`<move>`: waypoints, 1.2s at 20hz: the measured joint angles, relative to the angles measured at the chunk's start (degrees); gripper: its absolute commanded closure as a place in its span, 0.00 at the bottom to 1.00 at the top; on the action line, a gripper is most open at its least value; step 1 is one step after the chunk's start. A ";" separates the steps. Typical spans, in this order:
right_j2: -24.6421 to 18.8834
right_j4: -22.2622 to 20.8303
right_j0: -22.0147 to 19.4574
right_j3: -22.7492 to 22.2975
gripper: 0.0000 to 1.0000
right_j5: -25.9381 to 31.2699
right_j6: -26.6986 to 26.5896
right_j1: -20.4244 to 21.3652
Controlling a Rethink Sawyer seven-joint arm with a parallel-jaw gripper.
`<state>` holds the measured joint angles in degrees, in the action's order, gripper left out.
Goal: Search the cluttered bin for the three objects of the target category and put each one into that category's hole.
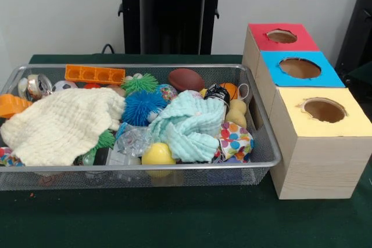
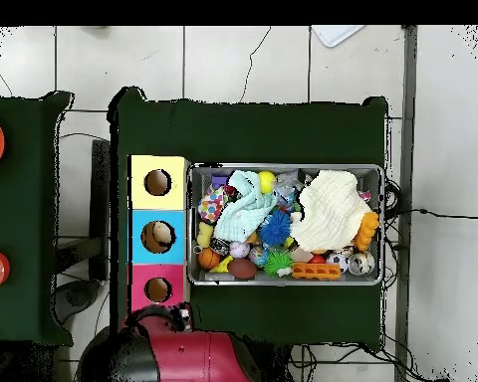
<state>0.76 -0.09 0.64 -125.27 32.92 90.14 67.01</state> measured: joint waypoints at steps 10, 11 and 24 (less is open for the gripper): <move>0.00 -0.08 -2.70 1.90 0.00 -4.24 0.00 -10.36; 0.05 -0.07 -3.36 2.13 0.00 -5.59 0.00 -11.92; 0.41 -4.58 -11.99 9.56 0.00 -12.06 0.00 -27.69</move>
<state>1.16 -4.67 -11.36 -115.71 20.86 90.14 39.32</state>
